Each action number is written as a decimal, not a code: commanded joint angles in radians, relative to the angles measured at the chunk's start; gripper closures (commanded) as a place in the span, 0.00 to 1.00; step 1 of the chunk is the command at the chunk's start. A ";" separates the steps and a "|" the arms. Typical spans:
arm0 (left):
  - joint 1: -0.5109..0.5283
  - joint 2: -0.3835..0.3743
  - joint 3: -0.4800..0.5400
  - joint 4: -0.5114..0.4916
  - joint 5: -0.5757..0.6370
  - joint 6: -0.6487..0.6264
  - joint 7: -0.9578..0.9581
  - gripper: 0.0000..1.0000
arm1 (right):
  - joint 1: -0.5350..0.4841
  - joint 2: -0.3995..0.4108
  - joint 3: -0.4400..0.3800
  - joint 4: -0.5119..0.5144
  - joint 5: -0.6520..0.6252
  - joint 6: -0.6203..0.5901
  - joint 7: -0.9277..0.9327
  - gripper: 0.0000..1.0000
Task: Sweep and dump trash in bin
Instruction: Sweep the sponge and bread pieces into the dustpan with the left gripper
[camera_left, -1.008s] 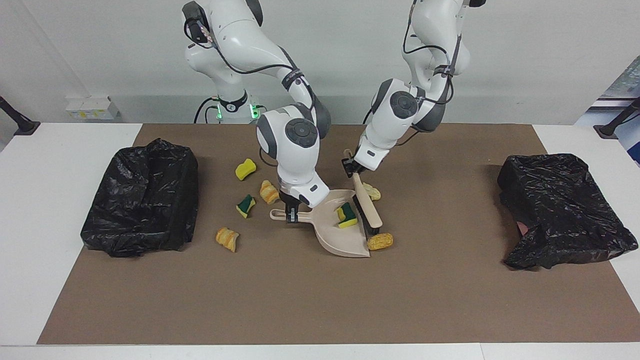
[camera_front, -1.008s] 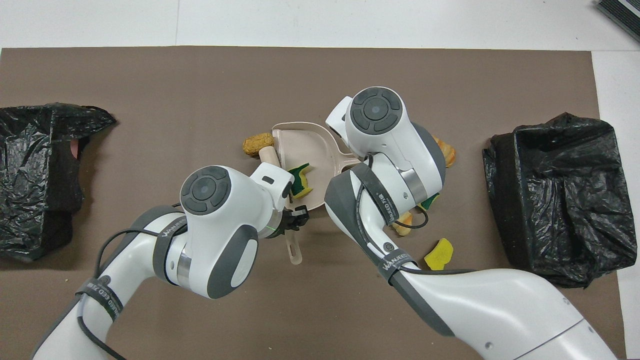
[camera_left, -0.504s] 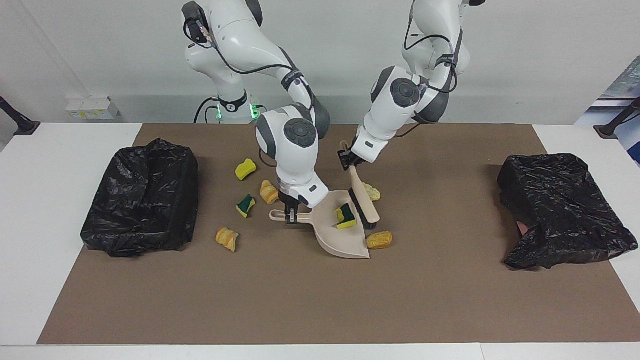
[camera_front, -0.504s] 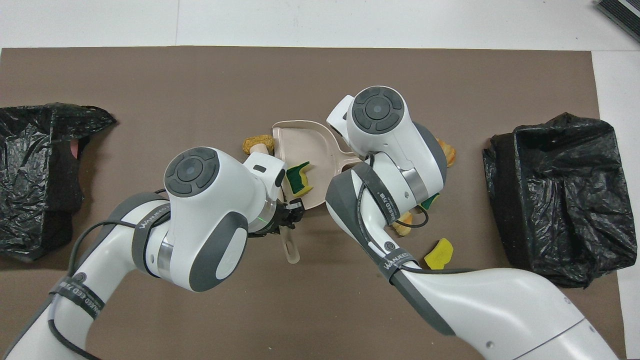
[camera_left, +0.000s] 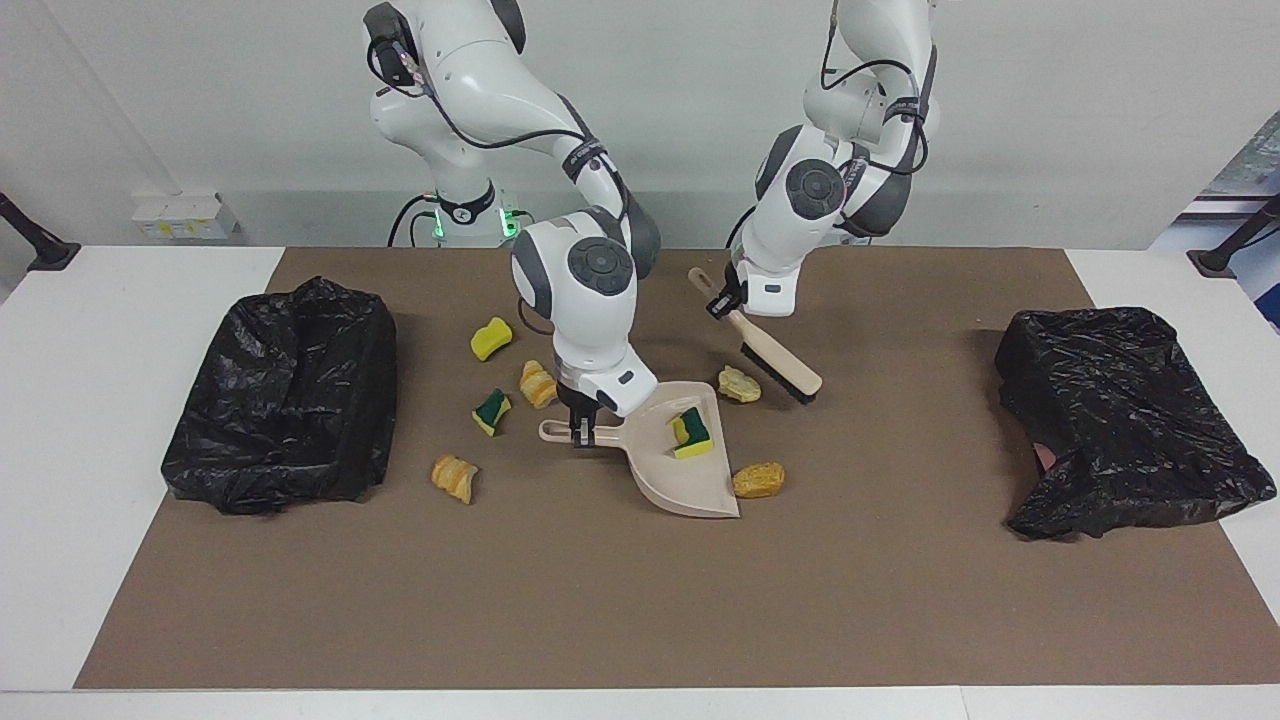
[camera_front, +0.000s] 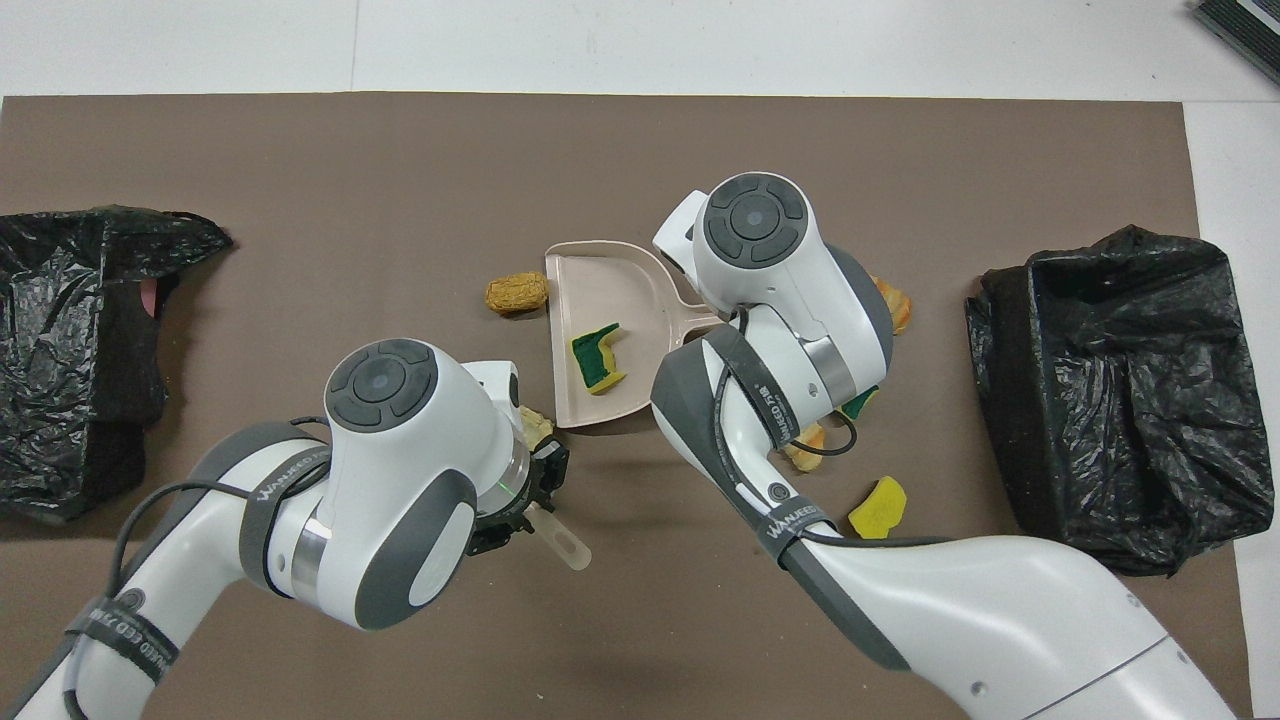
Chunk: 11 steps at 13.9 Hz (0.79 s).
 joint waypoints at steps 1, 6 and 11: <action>-0.072 -0.101 0.003 -0.171 0.017 0.069 -0.057 1.00 | -0.008 0.006 0.008 -0.015 -0.015 0.042 -0.082 1.00; -0.119 -0.032 0.000 -0.192 -0.013 0.324 0.003 1.00 | -0.011 0.001 0.004 -0.026 -0.016 0.060 -0.117 1.00; -0.085 0.052 0.000 -0.078 -0.091 0.387 0.412 1.00 | -0.011 0.001 0.004 -0.022 -0.016 0.056 -0.119 1.00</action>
